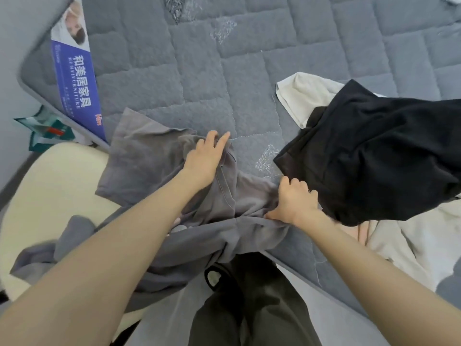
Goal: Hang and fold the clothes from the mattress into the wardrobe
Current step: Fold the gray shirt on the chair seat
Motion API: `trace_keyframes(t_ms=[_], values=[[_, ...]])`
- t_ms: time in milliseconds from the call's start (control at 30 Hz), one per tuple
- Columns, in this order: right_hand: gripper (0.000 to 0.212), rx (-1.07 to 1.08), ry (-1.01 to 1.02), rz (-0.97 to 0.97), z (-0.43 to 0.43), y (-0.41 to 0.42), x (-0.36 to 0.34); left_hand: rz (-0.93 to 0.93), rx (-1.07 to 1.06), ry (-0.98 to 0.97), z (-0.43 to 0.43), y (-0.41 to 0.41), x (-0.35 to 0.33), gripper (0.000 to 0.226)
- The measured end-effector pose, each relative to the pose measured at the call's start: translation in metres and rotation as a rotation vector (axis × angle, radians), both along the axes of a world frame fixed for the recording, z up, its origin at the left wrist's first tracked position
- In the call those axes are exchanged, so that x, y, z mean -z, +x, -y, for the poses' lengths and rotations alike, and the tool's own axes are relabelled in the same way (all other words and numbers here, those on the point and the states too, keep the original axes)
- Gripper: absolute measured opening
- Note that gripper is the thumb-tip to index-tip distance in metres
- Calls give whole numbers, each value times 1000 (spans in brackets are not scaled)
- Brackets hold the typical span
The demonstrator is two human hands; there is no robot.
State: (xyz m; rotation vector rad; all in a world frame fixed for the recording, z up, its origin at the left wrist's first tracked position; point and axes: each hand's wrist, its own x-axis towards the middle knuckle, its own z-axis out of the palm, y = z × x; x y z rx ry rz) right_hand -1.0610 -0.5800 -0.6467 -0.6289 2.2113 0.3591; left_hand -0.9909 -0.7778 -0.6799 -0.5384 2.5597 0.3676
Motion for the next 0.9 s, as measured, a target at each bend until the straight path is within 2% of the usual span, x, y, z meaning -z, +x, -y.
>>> trace_keyframes(t_ms=[67, 133, 200, 333, 367, 433, 533, 667, 767, 900], values=[[68, -46, -26, -41, 1, 3, 1, -4, -37, 11, 5, 3, 0, 75], [53, -61, -118, -31, 2, 5, 2, -20, -70, 5, 10, 11, -6, 50], [53, 2, -245, 26, 6, 8, -4, -90, -134, 8, 13, 25, -20, 29], [57, 276, -386, 251, 30, 22, -16, -249, -267, 2, 19, 68, -59, 18], [49, 307, -415, 279, 36, 27, -15, -279, -297, -2, 18, 81, -69, 15], [16, 310, -481, 247, 43, 37, -19, -318, -344, -27, 15, 109, -89, 12], [36, 348, -615, 127, 45, 46, -39, -383, -402, -107, 6, 147, -113, 10], [38, 210, -790, 40, 47, 63, -101, -478, -608, -175, -9, 195, -152, 10], [26, 26, -883, 18, 50, 75, -150, -562, -784, -209, -16, 227, -192, 9], [29, -208, -970, 15, 52, 87, -220, -659, -925, -297, -24, 270, -251, 7]])
